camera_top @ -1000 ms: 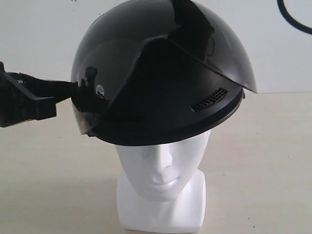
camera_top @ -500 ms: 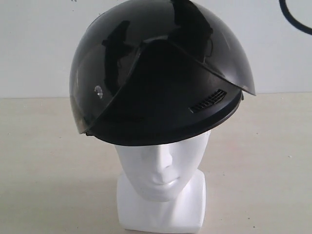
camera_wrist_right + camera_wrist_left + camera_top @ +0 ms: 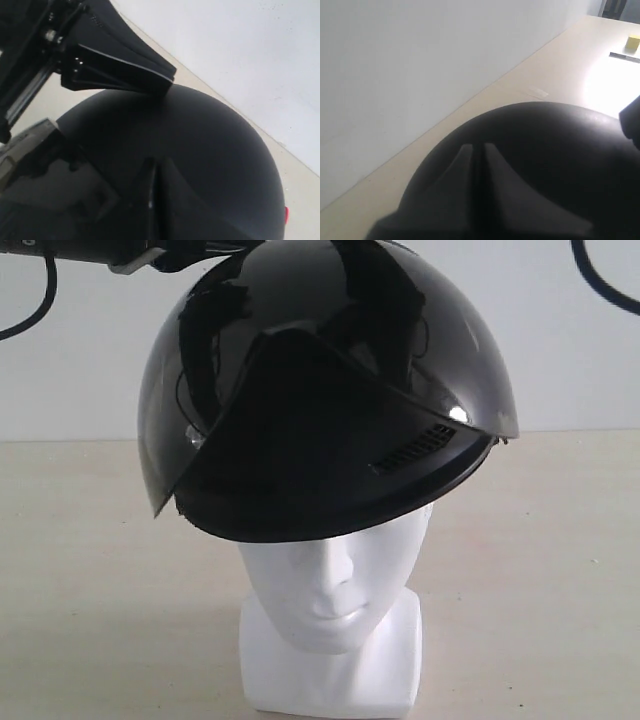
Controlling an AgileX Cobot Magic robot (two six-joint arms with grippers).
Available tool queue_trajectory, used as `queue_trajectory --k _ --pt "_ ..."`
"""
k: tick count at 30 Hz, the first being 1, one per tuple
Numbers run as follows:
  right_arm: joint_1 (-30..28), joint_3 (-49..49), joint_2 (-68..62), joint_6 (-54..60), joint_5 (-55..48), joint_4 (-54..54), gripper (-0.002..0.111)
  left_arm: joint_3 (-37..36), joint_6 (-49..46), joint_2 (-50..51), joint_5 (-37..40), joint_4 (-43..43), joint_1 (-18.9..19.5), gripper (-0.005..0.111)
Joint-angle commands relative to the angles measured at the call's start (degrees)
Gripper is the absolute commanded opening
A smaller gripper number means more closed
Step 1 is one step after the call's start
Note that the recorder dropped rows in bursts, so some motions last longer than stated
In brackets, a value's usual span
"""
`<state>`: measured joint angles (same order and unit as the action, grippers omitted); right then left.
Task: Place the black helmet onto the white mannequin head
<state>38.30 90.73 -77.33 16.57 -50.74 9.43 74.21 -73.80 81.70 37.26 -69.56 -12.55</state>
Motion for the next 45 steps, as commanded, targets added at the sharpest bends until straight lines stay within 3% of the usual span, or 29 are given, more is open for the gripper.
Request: queue_trajectory --k 1,24,36,42,45 --pt "1.4 -0.1 0.1 1.7 -3.7 2.3 0.000 -0.2 -1.2 0.7 2.5 -0.1 0.0 0.004" --pt "1.7 -0.1 4.1 1.6 -3.4 1.9 0.000 0.0 2.7 -1.0 19.0 0.6 -0.2 0.004" --pt "1.7 0.1 2.0 0.1 4.4 -0.8 0.000 0.0 3.6 -1.2 25.1 0.1 -0.3 0.004" --pt "1.7 1.4 1.4 -0.2 5.6 -0.9 0.000 0.1 3.6 -1.9 21.7 0.4 -4.0 0.004" --pt "1.7 1.4 1.4 -0.8 4.7 -0.9 0.000 0.7 3.6 -2.6 19.0 0.0 -4.0 0.004"
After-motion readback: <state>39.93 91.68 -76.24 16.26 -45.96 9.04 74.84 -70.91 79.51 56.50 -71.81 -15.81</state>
